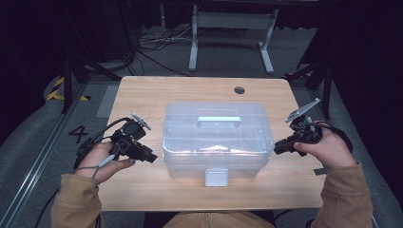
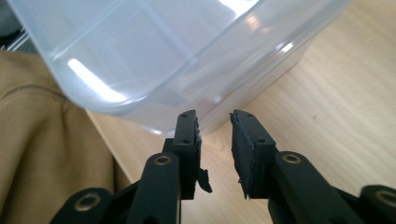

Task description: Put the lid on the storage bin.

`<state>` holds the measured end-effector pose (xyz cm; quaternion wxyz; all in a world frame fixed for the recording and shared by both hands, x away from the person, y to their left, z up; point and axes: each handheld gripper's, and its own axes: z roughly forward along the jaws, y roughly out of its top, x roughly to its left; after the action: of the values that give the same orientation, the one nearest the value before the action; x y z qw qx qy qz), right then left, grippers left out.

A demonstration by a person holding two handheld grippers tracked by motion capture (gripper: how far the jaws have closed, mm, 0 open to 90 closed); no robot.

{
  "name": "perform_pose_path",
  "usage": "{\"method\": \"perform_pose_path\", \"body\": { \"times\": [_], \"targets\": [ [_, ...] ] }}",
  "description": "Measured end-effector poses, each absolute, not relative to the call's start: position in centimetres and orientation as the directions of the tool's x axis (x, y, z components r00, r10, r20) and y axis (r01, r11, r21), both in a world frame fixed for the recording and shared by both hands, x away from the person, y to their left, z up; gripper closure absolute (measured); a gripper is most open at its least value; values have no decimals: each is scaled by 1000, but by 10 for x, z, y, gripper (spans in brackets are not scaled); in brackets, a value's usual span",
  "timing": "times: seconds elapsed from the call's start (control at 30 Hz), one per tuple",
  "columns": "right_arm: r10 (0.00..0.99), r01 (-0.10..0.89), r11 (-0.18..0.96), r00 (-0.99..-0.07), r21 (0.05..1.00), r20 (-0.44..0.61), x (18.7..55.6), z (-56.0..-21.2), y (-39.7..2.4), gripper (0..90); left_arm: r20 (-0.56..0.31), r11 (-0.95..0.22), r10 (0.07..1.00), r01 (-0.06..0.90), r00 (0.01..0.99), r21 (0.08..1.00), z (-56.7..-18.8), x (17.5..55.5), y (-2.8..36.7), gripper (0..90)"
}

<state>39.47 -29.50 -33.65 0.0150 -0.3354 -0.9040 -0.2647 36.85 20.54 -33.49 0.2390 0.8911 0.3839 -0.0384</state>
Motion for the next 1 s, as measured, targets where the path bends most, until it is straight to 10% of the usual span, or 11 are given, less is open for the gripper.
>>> {"method": "perform_pose_path", "body": {
  "times": [0.7,1.0],
  "targets": [
    [736,609,349,-648,712,193,424,-335,-332,472,-348,-102,783,658,516,746,-332,377,272,574],
    [775,559,294,-614,775,150,437,-351,-350,433,-260,-105,826,590,500,801,-352,390,269,556]
  ]
}}
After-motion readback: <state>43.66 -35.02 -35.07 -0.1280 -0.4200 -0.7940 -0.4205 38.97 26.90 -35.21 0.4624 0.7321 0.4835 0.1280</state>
